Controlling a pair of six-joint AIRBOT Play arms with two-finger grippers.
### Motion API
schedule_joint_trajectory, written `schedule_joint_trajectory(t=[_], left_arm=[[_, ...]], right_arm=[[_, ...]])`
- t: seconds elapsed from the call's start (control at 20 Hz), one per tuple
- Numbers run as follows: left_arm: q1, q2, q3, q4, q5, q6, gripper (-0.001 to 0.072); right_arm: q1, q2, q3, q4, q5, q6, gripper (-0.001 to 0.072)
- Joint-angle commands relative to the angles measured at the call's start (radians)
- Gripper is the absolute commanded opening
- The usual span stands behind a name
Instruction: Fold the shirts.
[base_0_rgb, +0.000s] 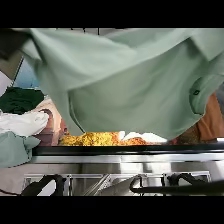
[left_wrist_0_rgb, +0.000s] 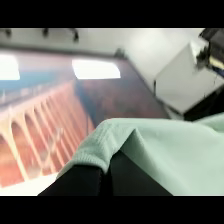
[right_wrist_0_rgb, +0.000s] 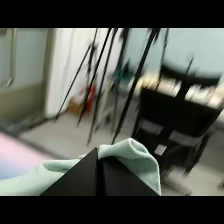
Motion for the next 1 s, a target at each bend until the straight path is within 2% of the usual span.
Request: schedule_joint_trajectory(t=[0.0, 0.15, 0.25, 0.3, 0.35, 0.4, 0.45, 0.55, 0.6, 0.65, 0.7, 0.85, 0.95], left_arm=[[-0.065, -0.105, -0.293, -0.001, -0.009, 0.121, 0.0014], [-0.097, -0.317, -0.435, -0.001, 0.069, 0.246, 0.0014], [-0.084, -0.457, -0.455, -0.002, 0.149, 0.345, 0.0028], [-0.071, -0.522, -0.430, -0.002, 0.163, 0.358, 0.0322], [-0.049, -0.586, -0.385, -0.003, 0.153, 0.357, 0.0693], [-0.029, -0.628, -0.337, -0.002, 0.124, 0.357, 0.0661], [-0.009, -0.660, -0.282, -0.002, 0.072, 0.348, 0.0657], [0.028, -0.684, -0.177, 0.001, -0.074, 0.312, 0.0656], [0.035, -0.677, -0.145, 0.025, -0.134, 0.286, 0.0647], [0.035, -0.655, -0.132, 0.086, -0.177, 0.264, 0.0577], [0.024, -0.615, -0.150, 0.162, -0.196, 0.243, 0.0579], [-0.039, -0.460, -0.345, 0.294, -0.172, 0.226, 0.0579], [-0.076, -0.365, -0.526, 0.318, -0.100, 0.226, 0.0579]], right_arm=[[0.007, -0.286, 0.010, 0.027, 0.175, 0.077, 0.0017], [0.064, -0.572, 0.009, 0.033, 0.215, 0.095, 0.0017], [0.107, -0.735, 0.009, 0.033, 0.164, 0.096, 0.0018], [0.123, -0.797, 0.010, 0.034, 0.131, 0.107, 0.0018], [0.135, -0.844, 0.010, 0.034, 0.111, 0.129, 0.0056], [0.139, -0.866, 0.010, 0.034, 0.111, 0.150, 0.0199], [0.138, -0.869, 0.010, 0.033, 0.132, 0.163, 0.0303], [0.108, -0.824, 0.011, 0.021, 0.211, 0.187, 0.0324], [0.080, -0.788, 0.011, -0.010, 0.259, 0.243, 0.0324], [0.042, -0.747, 0.011, -0.048, 0.322, 0.293, 0.0324], [0.002, -0.712, 0.009, -0.084, 0.387, 0.349, 0.0324], [-0.127, -0.610, -0.061, -0.175, 0.586, 0.451, 0.0324], [-0.205, -0.529, -0.203, -0.222, 0.634, 0.466, 0.0324]])
